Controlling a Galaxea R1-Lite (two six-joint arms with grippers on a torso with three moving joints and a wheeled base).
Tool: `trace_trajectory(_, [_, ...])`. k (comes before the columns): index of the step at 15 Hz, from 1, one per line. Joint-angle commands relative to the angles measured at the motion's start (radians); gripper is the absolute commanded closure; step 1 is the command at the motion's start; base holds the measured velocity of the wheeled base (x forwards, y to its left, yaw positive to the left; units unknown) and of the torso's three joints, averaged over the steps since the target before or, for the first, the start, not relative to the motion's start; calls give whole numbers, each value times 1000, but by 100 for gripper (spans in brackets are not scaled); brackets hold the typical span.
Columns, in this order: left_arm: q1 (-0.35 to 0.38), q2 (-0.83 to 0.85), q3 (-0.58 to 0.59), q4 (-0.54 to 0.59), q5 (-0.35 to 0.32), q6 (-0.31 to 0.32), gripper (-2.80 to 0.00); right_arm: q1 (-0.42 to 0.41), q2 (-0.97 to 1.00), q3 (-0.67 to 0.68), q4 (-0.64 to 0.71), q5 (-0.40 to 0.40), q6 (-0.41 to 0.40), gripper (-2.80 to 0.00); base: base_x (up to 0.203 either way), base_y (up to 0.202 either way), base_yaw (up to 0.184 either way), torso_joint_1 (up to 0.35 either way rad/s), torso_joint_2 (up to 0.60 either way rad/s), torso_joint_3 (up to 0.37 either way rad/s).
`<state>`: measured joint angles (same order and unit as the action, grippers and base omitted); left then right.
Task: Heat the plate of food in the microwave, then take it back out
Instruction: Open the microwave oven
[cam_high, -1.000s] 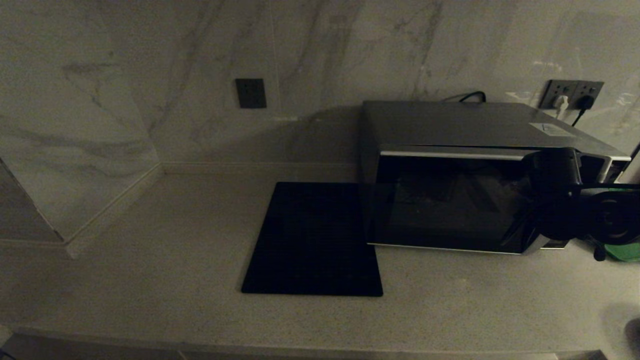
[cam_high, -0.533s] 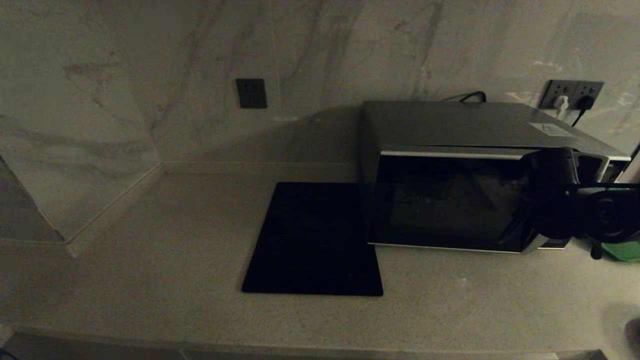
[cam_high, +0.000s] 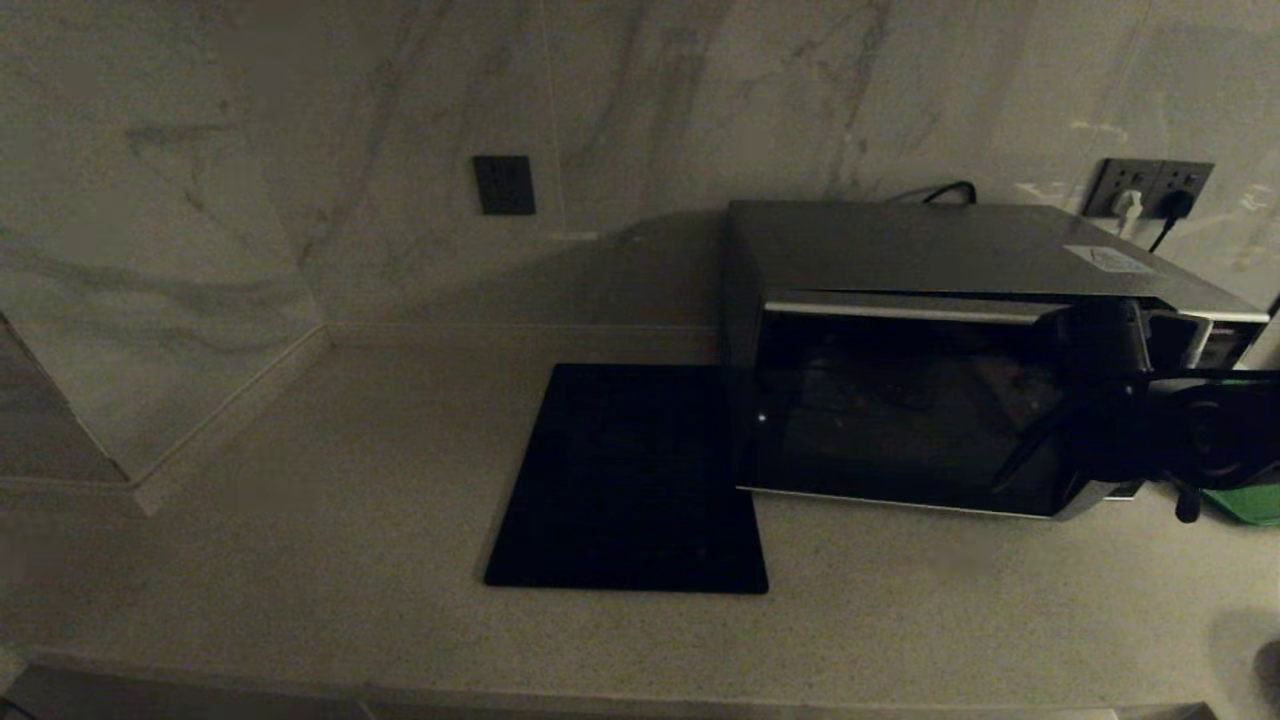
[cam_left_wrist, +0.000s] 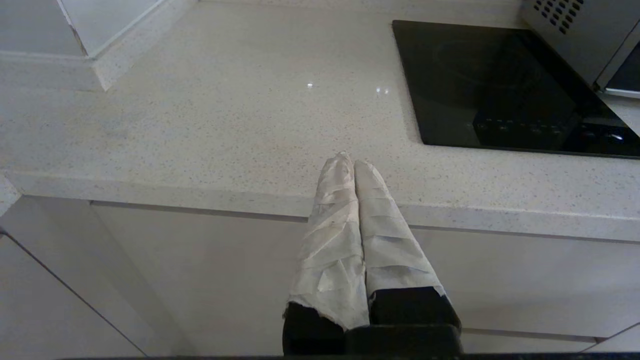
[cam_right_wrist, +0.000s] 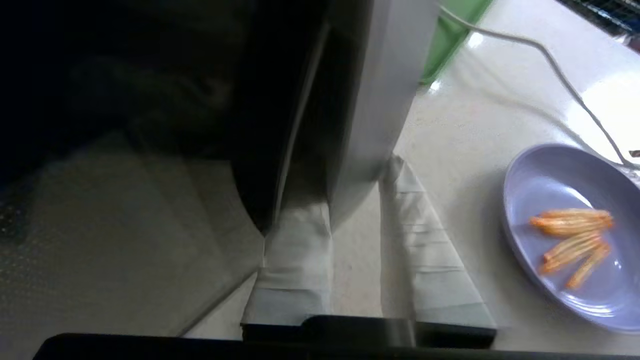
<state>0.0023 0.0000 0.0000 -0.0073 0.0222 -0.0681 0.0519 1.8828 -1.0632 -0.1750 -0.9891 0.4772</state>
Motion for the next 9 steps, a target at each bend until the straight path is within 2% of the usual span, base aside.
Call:
trace_trajectory(1, [-1,0,0,0,1,-1,0,-1,-17,5,2,-9,0,0,0,0,0,0,0,0])
trace_trajectory(9, [0,0,0,0,1,-1,0,17,-132,126,0,-5,2,0,0,0,0,0,0,0])
